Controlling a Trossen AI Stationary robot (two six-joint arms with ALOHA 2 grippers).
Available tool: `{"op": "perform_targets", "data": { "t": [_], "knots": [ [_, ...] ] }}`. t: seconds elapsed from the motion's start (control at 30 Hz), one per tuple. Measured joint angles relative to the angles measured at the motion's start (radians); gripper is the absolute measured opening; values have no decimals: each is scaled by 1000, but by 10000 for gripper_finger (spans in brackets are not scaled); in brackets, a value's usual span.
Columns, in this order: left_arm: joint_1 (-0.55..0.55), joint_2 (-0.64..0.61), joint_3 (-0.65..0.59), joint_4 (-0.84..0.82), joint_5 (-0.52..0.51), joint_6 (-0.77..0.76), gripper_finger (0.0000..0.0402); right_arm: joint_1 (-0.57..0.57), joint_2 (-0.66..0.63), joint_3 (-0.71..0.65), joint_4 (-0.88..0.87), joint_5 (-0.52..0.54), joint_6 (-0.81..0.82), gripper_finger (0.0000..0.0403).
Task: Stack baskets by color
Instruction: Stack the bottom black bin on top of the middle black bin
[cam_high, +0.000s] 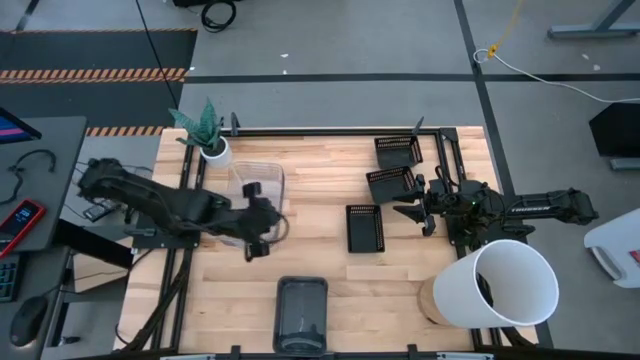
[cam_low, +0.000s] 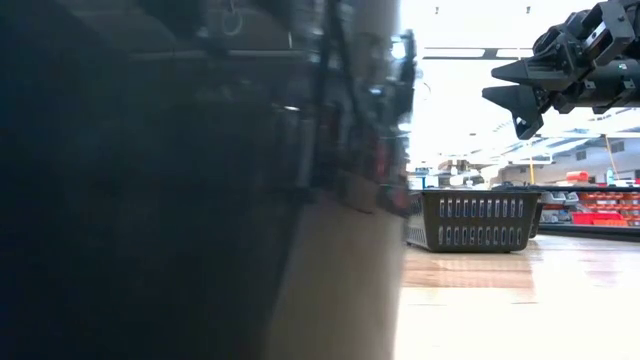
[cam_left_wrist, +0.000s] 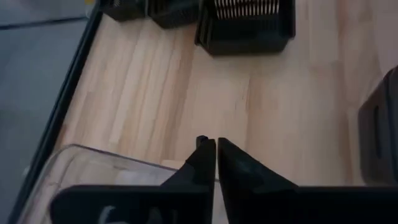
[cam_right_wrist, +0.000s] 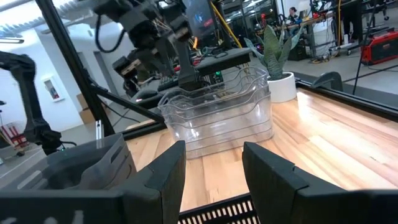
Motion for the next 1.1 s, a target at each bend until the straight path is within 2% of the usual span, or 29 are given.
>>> {"op": "perform_targets", "data": {
  "t": [0.23, 0.4, 0.8, 1.1],
  "knots": [
    [-48, -210, -280, 324, -83, -12, 7, 0, 0, 0, 0, 0, 0, 165],
    [-64, -313, -444, 596, -103, 60, 9, 0, 0, 0, 0, 0, 0, 165],
    [-86, -436, -714, 1015, -102, 203, 4, 0, 0, 0, 0, 0, 0, 165],
    [-83, -612, -955, 1341, -102, 345, 3, 0, 0, 0, 0, 0, 0, 165]
  ]
}}
